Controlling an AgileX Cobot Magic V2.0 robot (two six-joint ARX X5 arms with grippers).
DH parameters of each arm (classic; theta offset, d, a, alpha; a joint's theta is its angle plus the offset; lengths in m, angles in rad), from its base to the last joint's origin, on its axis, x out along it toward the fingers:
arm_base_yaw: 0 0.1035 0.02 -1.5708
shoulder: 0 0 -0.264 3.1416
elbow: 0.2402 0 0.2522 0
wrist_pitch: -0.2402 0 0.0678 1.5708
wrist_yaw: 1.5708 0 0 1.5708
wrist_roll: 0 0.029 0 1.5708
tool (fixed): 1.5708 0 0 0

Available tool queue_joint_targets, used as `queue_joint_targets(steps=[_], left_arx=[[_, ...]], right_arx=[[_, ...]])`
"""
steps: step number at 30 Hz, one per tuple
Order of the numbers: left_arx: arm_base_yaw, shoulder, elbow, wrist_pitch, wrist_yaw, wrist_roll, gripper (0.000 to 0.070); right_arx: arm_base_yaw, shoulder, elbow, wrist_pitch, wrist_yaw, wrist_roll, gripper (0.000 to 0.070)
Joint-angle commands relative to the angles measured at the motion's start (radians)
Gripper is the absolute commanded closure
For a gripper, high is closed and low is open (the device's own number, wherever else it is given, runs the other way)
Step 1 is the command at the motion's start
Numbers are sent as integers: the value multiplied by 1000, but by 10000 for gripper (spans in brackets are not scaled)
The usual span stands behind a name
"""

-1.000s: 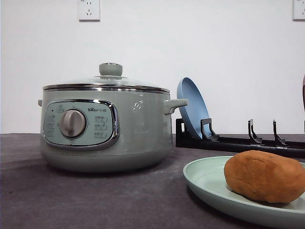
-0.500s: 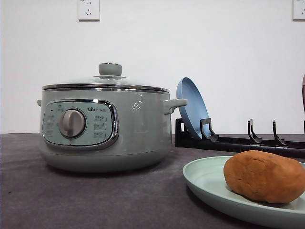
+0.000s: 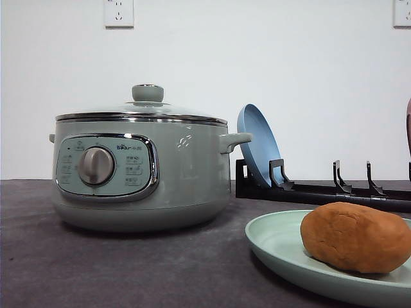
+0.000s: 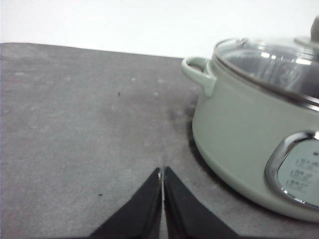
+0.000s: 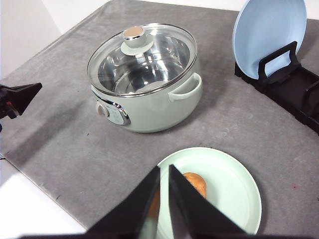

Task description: Transfer potato from steamer to green plate

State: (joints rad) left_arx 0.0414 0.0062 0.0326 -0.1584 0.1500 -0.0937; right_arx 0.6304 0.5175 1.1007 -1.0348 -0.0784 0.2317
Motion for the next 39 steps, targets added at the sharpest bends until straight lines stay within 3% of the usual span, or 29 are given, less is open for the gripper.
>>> queue_joint_targets(steps=[1, 8, 39], left_arx=[[0, -3, -21, 1, -17, -16, 700], [0, -3, -21, -32, -124, 6, 700], [-28, -3, -21, -29, -125, 7, 700]], right_arx=[[9, 3, 12, 9, 0, -7, 681], [9, 3, 12, 10, 0, -7, 681], [9, 3, 12, 10, 0, -7, 681]])
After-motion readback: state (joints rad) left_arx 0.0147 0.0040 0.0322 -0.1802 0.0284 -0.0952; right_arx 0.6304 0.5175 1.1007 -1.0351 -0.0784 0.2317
